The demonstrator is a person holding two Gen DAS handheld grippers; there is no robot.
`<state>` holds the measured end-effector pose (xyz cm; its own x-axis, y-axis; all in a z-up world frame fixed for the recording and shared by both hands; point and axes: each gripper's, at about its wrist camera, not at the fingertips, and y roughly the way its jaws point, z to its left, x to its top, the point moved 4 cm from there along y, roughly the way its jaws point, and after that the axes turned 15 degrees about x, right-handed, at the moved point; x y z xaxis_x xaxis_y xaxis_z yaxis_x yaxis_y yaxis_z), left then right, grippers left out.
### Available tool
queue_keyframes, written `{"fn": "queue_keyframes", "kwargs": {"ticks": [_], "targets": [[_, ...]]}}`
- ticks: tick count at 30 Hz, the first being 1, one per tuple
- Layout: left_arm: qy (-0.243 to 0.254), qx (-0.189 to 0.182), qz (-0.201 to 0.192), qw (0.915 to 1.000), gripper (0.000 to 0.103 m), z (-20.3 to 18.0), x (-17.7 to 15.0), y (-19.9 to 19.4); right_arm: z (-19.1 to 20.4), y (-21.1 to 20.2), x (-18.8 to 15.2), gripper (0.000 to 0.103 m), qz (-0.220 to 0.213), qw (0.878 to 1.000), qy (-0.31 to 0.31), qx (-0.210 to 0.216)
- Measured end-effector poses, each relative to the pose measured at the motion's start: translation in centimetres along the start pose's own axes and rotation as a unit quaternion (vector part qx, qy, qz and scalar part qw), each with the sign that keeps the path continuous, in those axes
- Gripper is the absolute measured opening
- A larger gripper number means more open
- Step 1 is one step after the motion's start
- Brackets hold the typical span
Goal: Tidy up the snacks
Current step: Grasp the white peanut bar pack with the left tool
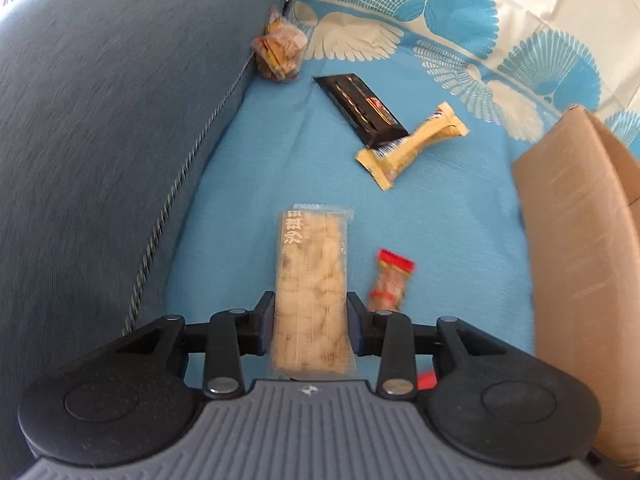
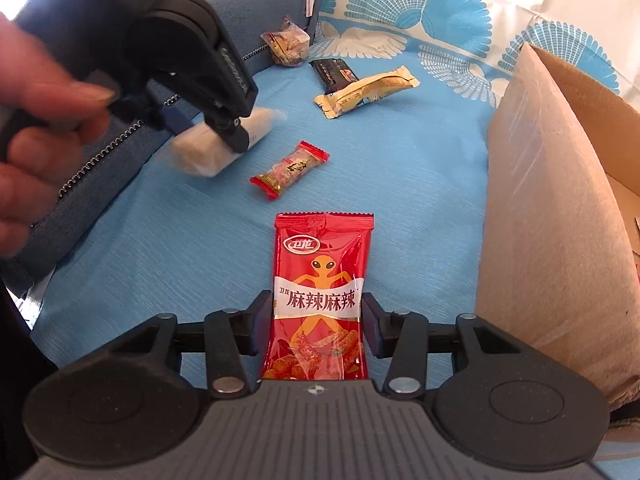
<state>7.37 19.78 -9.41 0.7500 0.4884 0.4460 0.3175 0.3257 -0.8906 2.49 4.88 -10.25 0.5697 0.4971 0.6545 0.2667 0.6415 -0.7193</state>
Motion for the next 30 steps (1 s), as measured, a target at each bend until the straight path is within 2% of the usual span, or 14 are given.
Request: {"fn": "queue_keyframes", "kwargs": {"ticks": [6, 11, 22, 30], "targets": [[-0.031, -0.026, 0.045, 0.9982, 0.04, 0.6, -2.3, -0.9, 0.0, 0.1, -0.1, 0.049, 0.009, 1.0, 0.015, 0.002], [-0.031, -0.004, 0.07, 0.997, 0.041, 0.5, -3.1, -0.1, -0.5, 0.4, -0.4, 0.049, 0.022, 0.999, 0.041, 0.008], [-0.007, 0.016, 0.066, 0.9977, 0.043, -0.2, -3.1, 0.8, -0.3, 0.8, -0.3, 0.056, 0.027, 0.999, 0.023, 0.006], [0.005, 0.028, 0.059, 0.9979, 0.044, -0.8, -3.1, 0.9, -0.1, 0.7, -0.4, 0.055, 0.026, 1.0, 0.015, 0.003]]}}
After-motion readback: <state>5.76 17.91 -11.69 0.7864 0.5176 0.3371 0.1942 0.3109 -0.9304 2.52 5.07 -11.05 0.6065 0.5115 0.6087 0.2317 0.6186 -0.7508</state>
